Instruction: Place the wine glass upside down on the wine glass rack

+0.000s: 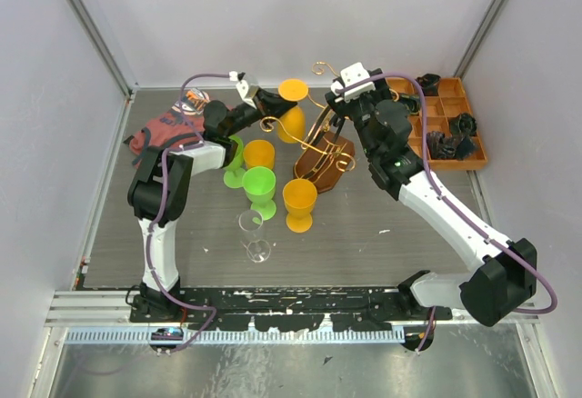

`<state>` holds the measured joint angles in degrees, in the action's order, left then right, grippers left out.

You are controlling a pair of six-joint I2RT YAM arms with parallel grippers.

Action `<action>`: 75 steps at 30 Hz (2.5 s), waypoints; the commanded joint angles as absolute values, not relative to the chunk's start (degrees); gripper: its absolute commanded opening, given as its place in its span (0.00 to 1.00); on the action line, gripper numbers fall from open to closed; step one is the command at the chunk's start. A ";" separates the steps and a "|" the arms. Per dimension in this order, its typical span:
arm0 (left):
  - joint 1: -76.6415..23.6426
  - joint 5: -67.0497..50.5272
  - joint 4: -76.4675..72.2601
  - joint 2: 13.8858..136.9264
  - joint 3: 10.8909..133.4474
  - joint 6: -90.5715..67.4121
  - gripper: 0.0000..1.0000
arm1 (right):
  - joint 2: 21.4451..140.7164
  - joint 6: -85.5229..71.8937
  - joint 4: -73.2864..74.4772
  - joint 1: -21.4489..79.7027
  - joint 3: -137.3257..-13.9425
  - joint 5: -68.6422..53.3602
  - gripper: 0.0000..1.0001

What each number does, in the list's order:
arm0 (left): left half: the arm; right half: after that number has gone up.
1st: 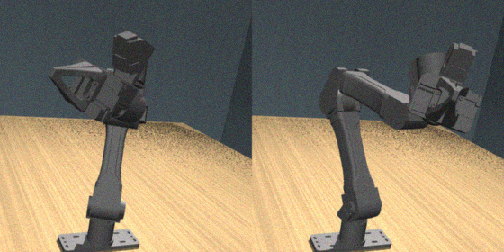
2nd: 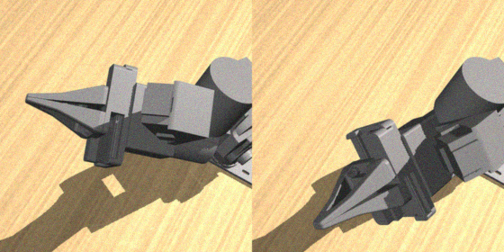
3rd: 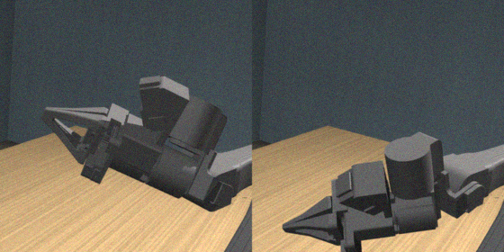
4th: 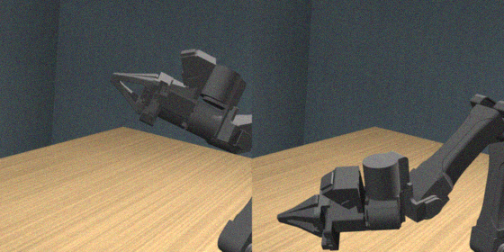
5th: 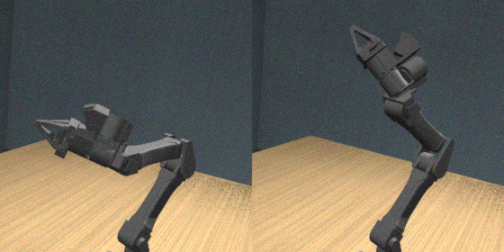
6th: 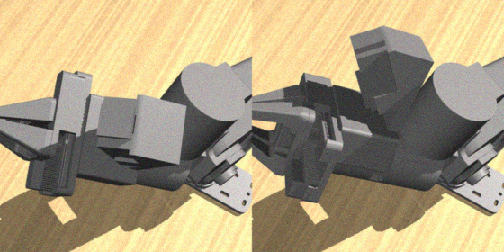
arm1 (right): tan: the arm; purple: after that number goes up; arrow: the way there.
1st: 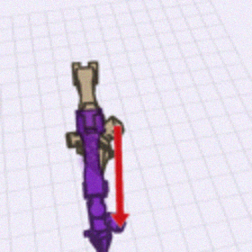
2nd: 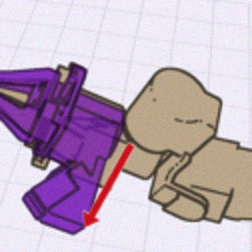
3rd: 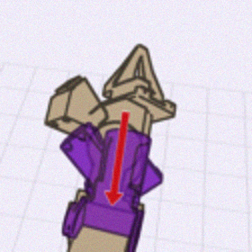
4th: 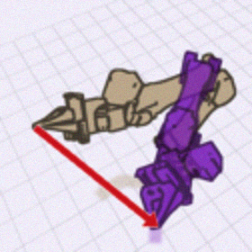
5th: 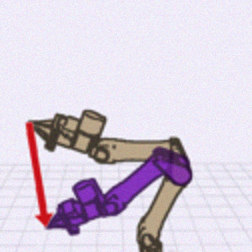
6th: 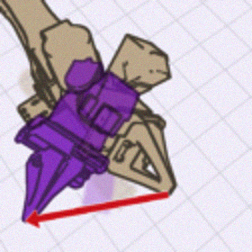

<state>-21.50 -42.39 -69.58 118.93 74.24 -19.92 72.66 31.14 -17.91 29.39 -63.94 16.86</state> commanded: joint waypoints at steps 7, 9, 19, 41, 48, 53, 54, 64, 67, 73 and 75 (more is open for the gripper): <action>-22.41 -46.43 -71.76 117.17 74.67 -20.99 0.14 | 71.49 30.10 -20.14 29.09 -64.40 17.10 0.78; -22.42 -46.18 -71.66 117.16 74.72 -20.97 0.26 | 71.75 29.83 -19.26 29.09 -64.90 17.37 0.81; -22.28 -45.69 -57.70 112.37 74.23 -13.41 0.50 | 72.34 28.25 -18.60 28.46 -66.25 16.80 0.84; -18.54 -43.81 -23.37 101.53 72.30 4.48 0.59 | 72.63 23.98 -15.58 25.92 -67.95 14.45 0.90; -15.80 -38.54 -14.74 95.67 72.35 7.59 0.61 | 74.03 20.21 -9.62 25.48 -73.03 15.29 0.95; -15.37 -29.01 -5.61 92.52 75.10 9.21 0.67 | 75.59 16.84 -0.71 25.40 -78.84 14.60 0.96; -15.34 -26.59 -3.53 92.13 76.04 9.08 0.68 | 75.56 15.22 1.97 25.43 -80.00 14.53 0.96; -14.86 -13.06 13.45 95.24 94.03 4.32 0.84 | 71.05 -0.71 19.26 25.61 -82.17 6.26 0.95; -14.51 -9.94 20.24 98.56 102.69 0.93 0.85 | 72.81 -1.21 21.43 26.95 -85.23 3.60 0.93; -12.53 -6.15 38.04 103.85 116.88 -2.86 0.86 | 80.20 2.57 24.18 33.15 -93.58 1.67 0.92; -11.86 -5.87 41.45 103.22 116.20 -3.05 0.86 | 83.09 2.07 25.44 33.91 -97.60 0.54 0.90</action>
